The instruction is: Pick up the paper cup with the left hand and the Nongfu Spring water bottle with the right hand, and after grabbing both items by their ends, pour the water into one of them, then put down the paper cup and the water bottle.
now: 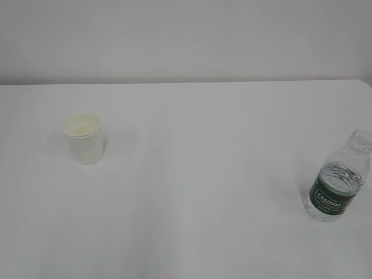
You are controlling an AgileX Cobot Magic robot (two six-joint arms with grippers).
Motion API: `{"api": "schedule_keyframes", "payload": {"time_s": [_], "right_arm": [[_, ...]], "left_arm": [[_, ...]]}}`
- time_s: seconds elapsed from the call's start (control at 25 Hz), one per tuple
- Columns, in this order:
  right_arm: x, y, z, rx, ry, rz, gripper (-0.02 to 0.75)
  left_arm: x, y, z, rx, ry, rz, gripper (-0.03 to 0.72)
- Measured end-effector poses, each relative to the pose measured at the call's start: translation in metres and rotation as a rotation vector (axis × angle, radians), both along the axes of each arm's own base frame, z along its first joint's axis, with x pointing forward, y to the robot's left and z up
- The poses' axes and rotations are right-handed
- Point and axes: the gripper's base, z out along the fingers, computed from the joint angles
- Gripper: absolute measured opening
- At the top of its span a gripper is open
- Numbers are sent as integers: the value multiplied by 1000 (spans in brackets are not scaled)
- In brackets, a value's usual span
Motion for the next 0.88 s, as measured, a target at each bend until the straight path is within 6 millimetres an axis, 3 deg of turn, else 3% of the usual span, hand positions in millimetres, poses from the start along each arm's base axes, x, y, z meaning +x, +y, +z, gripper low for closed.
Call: {"api": "schedule_keyframes", "payload": {"time_s": [0.88], "right_arm": [[0,0,0,0,0,0,585]], "left_arm": [[0,0,0,0,0,0,587]]}}
